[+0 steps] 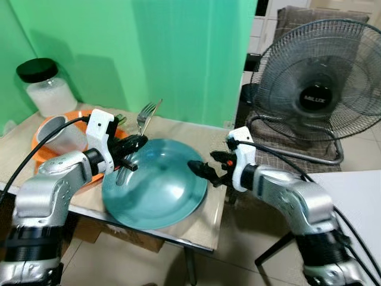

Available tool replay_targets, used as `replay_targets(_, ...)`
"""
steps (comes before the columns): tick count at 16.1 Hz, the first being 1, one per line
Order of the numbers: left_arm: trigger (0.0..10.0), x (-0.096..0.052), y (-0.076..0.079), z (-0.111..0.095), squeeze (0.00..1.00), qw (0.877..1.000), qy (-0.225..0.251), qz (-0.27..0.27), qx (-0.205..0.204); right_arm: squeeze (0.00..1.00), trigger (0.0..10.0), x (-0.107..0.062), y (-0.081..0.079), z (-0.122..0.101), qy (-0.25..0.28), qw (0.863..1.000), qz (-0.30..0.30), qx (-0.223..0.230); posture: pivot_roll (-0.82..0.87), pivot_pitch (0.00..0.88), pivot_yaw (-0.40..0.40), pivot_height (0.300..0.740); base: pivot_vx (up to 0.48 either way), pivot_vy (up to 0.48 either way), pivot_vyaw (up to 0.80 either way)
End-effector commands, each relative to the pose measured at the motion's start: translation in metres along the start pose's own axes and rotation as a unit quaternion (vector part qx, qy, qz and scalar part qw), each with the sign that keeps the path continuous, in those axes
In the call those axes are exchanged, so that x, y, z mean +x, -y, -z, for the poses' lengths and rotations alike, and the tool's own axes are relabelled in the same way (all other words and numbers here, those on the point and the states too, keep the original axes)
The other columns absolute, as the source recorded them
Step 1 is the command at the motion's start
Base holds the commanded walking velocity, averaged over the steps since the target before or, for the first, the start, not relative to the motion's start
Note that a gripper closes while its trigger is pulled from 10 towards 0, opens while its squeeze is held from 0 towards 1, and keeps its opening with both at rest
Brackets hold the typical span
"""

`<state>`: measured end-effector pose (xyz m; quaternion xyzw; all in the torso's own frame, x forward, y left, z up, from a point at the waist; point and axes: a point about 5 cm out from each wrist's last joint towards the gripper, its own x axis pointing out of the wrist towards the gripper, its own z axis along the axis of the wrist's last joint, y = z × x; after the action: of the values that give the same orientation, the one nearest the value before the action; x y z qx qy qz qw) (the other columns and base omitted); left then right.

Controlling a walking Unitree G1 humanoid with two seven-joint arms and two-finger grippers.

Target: Setting the table

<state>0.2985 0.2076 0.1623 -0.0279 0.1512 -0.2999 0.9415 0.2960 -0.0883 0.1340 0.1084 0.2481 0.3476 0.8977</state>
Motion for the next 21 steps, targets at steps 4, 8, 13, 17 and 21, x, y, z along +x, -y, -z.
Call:
replay_targets(4, 0.0, -0.005, 0.005, 0.001, 0.00, 1.000, -0.011, 0.000, 0.009, 1.00, 10.0, -0.001, 0.009, -0.008, -0.004, 0.999, 0.028, 0.037, -0.02, 0.000, 0.014, 0.740, 0.000, 0.000, 0.00)
replay_targets(8, 0.0, -0.010, 0.011, 0.010, 0.00, 0.999, -0.036, 0.007, 0.022, 1.00, 10.0, -0.006, 0.022, -0.008, -0.028, 0.996, 0.063, 0.051, -0.03, 0.000, 0.015, 0.740, 0.000, 0.000, 0.00)
replay_targets(13, 0.0, -0.015, 0.012, 0.019, 0.00, 0.998, -0.059, 0.004, 0.034, 0.00, 10.0, -0.004, 0.021, -0.001, -0.058, 0.992, 0.044, 0.106, -0.03, 0.000, 0.008, 0.740, 0.000, 0.000, 0.00)
replay_targets(17, 0.0, -0.020, 0.013, 0.028, 0.00, 0.996, -0.076, -0.001, 0.039, 0.00, 10.0, -0.002, 0.017, 0.006, -0.105, 0.984, 0.026, 0.142, -0.03, 0.000, -0.001, 0.740, 0.000, 0.000, 0.00)
replay_targets(21, 0.0, -0.022, 0.014, 0.035, 0.00, 0.996, -0.079, 0.001, 0.034, 0.00, 10.0, -0.001, 0.018, 0.009, -0.123, 0.977, 0.025, 0.171, -0.03, 0.000, -0.002, 0.740, 0.000, 0.000, 0.00)
